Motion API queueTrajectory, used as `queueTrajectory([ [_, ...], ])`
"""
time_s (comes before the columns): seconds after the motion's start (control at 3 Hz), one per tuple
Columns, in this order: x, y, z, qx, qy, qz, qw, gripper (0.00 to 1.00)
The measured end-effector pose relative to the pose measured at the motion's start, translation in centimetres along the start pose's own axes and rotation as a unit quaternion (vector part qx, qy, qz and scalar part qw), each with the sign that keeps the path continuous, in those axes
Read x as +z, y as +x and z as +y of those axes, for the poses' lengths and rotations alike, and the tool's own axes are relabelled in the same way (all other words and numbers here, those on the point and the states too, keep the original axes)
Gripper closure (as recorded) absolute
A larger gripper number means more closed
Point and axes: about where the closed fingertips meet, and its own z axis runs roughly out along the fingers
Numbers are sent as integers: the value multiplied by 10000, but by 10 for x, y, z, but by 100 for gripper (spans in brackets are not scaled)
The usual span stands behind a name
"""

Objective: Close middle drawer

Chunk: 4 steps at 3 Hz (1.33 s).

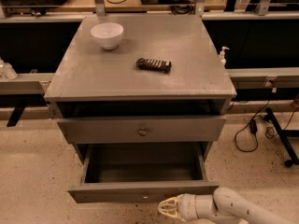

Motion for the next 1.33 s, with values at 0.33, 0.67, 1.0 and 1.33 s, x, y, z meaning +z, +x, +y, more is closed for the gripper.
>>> queueTrajectory([
  [0.33, 0, 0, 0, 0, 0, 0, 10000, 100],
  [0.67, 11, -1, -14, -111, -230, -106, 9996, 100],
  [1.0, 19, -2, -31, -194, -362, -228, 9989, 100],
  [1.33, 19, -2, -31, -193, -362, -229, 9989, 100],
])
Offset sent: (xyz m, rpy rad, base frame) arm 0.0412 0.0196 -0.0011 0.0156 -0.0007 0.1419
